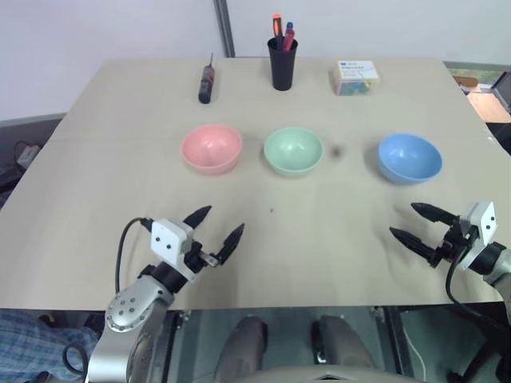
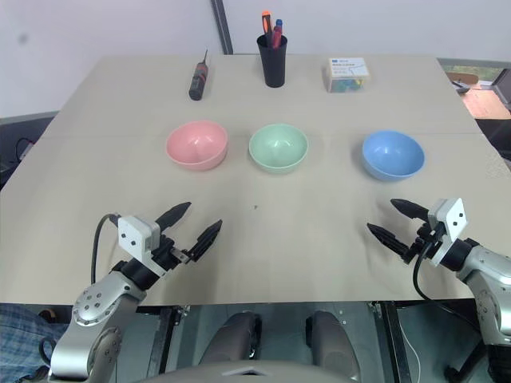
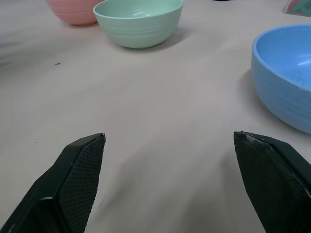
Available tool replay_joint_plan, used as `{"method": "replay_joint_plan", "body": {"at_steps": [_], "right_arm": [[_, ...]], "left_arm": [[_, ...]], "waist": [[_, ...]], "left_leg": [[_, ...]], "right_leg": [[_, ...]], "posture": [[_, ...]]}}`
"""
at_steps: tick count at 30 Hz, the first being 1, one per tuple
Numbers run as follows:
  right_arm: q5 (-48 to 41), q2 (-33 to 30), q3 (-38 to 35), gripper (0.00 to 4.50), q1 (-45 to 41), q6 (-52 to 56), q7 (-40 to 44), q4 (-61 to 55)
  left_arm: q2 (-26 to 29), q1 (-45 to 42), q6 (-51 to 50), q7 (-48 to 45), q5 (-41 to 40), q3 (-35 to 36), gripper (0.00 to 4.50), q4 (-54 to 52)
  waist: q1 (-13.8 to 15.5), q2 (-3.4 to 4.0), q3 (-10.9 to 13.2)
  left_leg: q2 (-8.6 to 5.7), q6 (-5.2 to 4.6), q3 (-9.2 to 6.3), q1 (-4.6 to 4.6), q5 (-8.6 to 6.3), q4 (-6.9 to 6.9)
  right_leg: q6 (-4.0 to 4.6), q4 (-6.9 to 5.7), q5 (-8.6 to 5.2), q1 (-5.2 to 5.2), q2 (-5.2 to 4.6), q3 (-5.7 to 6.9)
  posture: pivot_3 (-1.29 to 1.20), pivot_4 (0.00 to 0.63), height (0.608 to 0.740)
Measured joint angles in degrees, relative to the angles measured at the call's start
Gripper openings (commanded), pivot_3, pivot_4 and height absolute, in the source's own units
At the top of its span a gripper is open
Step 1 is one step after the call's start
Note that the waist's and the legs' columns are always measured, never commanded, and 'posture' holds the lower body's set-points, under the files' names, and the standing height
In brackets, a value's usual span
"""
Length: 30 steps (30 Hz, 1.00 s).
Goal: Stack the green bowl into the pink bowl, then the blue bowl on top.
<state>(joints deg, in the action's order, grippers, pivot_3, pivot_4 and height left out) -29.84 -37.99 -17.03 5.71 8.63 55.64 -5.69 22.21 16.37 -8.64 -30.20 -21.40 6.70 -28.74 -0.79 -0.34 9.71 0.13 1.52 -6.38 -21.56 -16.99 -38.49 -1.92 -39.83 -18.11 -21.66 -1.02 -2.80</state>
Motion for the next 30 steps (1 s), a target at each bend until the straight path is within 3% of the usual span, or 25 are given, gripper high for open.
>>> {"method": "replay_joint_plan", "body": {"at_steps": [30], "right_arm": [[0.36, -1.90, 0.04, 4.43, -1.72, 0.10, 1.17, 0.06]], "left_arm": [[-0.46, -1.29, 1.11, 1.04, 2.10, -0.66, 4.50, 0.10]], "waist": [[0.01, 0.00, 0.00]], "left_leg": [[0.00, 0.00, 0.01, 0.00, 0.00, 0.00]], "right_leg": [[0.00, 0.00, 0.00, 0.00, 0.00, 0.01]], "posture": [[0.00, 0.150, 0.739]]}}
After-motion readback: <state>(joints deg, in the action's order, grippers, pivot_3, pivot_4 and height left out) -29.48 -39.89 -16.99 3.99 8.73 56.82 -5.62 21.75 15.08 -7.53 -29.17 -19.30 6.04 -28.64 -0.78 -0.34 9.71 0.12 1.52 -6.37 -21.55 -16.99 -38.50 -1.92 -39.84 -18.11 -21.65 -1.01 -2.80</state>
